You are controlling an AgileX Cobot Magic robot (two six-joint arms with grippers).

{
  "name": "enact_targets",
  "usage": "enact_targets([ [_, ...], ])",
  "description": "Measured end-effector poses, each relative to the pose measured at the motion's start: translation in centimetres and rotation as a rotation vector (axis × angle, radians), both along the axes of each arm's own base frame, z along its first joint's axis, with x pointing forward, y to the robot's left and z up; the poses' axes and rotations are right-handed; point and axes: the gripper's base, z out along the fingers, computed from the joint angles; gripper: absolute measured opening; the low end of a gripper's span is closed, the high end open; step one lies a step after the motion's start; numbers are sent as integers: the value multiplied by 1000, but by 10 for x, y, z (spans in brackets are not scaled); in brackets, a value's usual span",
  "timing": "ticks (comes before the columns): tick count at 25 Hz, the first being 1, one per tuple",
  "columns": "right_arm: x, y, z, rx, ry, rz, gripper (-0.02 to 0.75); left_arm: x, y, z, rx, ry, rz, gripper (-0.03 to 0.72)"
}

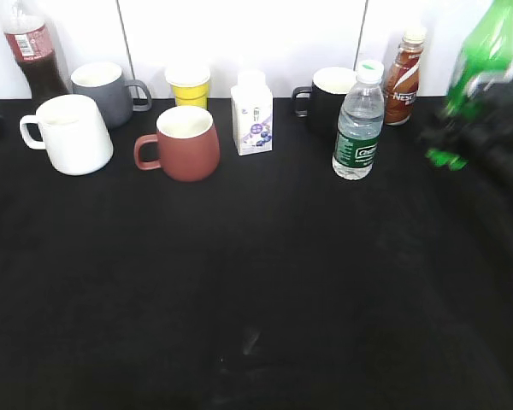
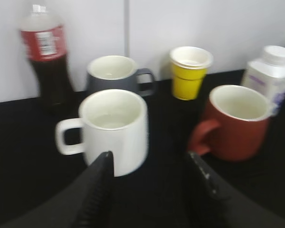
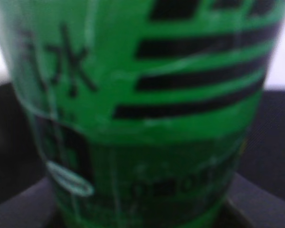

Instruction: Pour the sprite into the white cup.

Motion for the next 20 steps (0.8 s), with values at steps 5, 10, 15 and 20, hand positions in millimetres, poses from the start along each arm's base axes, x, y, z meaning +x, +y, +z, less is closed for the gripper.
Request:
enact_targets([
  [5,27,5,-33,-1,-41,48,465,-1,-10,-2,11,22,-36,369],
  [10,5,4,-28,1,29,43,610,-1,-10,-2,9,25,-34,369],
  [15,-45,1,37,-14,622,6,599,1,-21,-13,42,310,75,369],
  [20,-103,4,118,-106,1200,-7,587,-8,-66,21,336,760,143,369],
])
